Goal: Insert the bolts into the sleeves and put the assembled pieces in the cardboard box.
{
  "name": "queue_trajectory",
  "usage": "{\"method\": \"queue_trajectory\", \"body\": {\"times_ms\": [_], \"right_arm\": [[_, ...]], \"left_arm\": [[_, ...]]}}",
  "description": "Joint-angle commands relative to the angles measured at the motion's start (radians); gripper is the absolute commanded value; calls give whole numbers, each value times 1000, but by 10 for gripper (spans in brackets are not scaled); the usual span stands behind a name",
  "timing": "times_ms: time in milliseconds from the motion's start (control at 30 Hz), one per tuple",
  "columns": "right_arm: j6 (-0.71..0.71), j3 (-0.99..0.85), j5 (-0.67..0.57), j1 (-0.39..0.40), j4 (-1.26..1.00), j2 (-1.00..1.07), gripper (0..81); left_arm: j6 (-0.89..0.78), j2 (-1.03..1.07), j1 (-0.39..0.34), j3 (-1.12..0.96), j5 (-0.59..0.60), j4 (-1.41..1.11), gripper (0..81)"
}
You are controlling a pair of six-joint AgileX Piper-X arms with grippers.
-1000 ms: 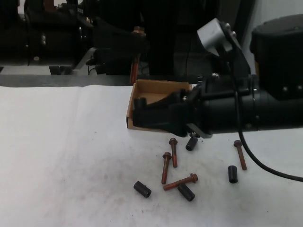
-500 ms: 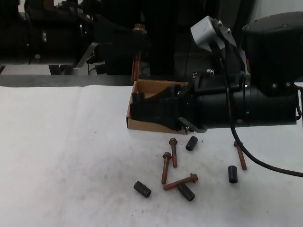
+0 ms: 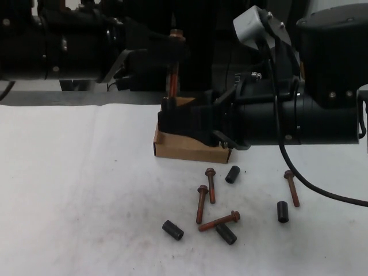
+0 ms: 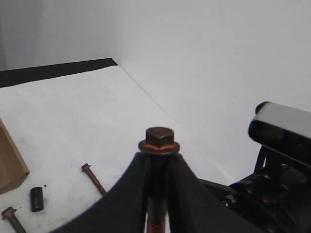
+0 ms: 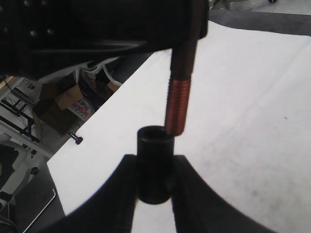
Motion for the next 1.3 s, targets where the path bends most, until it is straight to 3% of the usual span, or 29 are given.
{"method": "queue_trajectory", "body": {"times_ms": [0, 433, 1267], "right_arm": [[-8, -16, 1, 1, -16, -1, 3], [1, -16, 1, 1, 11, -1, 3], [1, -22, 31, 0, -39, -1, 3]], "left_arm": [[-2, -12, -17, -1, 1, -17, 8], [0, -12, 51, -1, -9, -24, 8], [-45, -12, 37, -1, 2, -6, 8]]}}
